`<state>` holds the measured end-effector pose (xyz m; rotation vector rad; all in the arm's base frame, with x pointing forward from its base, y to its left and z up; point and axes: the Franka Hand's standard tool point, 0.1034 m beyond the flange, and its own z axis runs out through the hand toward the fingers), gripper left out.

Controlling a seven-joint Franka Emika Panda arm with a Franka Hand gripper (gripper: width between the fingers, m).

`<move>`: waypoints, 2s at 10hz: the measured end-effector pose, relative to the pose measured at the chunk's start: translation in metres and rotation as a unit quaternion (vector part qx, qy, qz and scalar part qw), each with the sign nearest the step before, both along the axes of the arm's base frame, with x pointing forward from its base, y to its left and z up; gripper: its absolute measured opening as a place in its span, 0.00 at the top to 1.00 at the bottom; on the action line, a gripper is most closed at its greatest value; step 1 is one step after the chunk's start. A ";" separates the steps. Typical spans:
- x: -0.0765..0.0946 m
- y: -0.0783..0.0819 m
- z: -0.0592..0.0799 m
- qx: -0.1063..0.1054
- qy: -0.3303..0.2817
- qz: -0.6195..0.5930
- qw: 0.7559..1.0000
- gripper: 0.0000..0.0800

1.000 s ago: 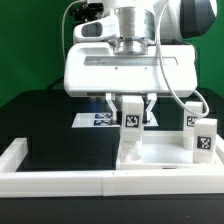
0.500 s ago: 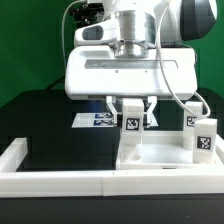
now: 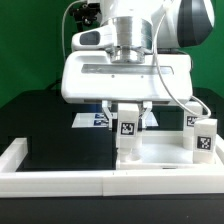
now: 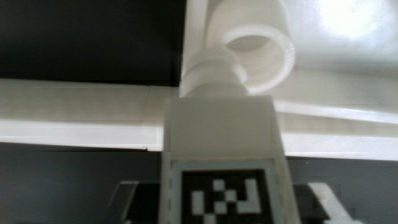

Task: Assemble square table

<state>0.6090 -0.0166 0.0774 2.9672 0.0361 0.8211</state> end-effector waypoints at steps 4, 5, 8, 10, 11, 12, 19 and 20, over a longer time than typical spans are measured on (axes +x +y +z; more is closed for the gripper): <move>0.002 0.008 0.000 -0.001 -0.009 -0.001 1.000 0.66; 0.001 0.008 0.000 0.000 -0.008 -0.001 1.000 0.66; 0.001 0.008 0.000 0.003 -0.006 -0.004 1.000 0.66; 0.000 0.007 0.000 0.002 -0.006 -0.004 1.000 0.66; 0.000 0.009 0.000 0.002 -0.006 -0.003 1.000 0.66; 0.000 0.009 0.000 0.002 -0.006 -0.003 1.000 0.66; -0.005 0.013 -0.009 0.001 -0.005 -0.004 1.000 0.66; -0.005 0.013 -0.009 0.001 -0.005 -0.003 1.000 0.66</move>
Offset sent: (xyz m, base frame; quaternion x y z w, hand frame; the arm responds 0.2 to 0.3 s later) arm -0.0001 0.0101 -0.0055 0.0068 0.0018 0.0217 0.9997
